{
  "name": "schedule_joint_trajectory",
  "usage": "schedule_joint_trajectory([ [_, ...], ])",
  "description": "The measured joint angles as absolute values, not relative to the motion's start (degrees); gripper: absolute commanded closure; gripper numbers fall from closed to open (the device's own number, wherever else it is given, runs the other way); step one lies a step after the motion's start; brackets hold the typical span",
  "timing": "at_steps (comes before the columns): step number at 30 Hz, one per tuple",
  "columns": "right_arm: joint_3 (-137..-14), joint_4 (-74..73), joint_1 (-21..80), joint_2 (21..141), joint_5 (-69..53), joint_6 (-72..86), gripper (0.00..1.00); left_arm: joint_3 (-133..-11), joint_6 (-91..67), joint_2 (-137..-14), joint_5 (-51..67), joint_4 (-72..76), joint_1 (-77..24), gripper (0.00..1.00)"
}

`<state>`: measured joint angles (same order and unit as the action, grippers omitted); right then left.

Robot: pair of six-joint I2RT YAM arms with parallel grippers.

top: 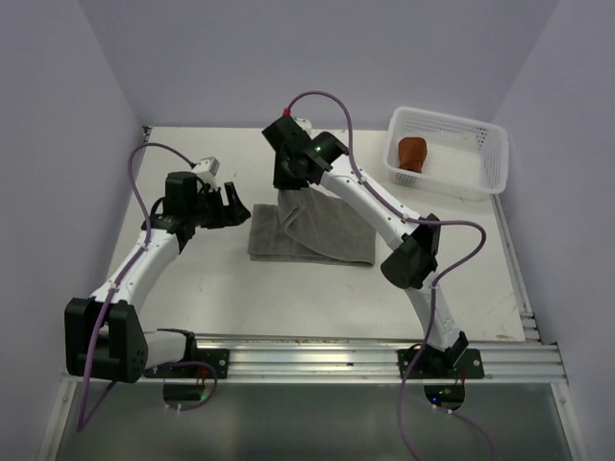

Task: Roll the towels
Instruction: Fold the towel

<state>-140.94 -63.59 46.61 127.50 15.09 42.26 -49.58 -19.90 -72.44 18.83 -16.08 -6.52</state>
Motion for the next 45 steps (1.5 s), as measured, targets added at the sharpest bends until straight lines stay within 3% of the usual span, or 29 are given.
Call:
schedule_joint_trajectory([
  [9,-134.3,-60.0,46.7,128.5,11.9,42.4,0.99,-49.6,-19.9,-72.4,18.8,-16.1,-6.5,0.23],
  [11,-133.0,-58.8,46.7,129.1,10.9,42.4,0.91,-49.6,-19.9,-72.4,18.8,-16.1,-6.5,0.23],
  [12,-132.0,-57.7,46.7,129.1,10.5,42.5,0.77,-49.6,-19.9,-72.4,18.8,-16.1,-6.5,0.23],
  [15,-129.1,-54.1,46.7,129.2,8.3,42.9,0.57,-49.6,-19.9,-72.4,18.8,-16.1,-6.5,0.23],
  [19,-127.9,-50.0,46.8,129.9,5.8,43.5,0.48,-49.6,-19.9,-72.4,17.9,-16.2,-6.5,0.22],
  [29,-123.8,-45.8,45.7,127.8,3.2,43.0,0.48,-49.6,-19.9,-71.3,14.5,-17.3,-6.5,0.21],
  [33,-109.8,-43.6,42.9,117.6,1.9,41.9,0.48,-49.6,-19.8,-71.1,14.3,-17.4,-6.5,0.20],
  [37,-85.0,-36.1,35.0,97.1,-1.4,42.1,0.48,-49.6,-19.2,-71.0,11.1,-17.7,-7.6,0.09],
  [41,-66.0,-28.8,24.1,78.0,-4.1,43.0,0.48,-51.5,-19.3,-72.2,8.0,-19.4,-10.7,0.07],
  [45,-53.1,-24.1,19.3,68.2,-5.6,43.4,0.49,-58.4,-20.5,-77.1,4.6,-21.2,-16.1,0.09],
])
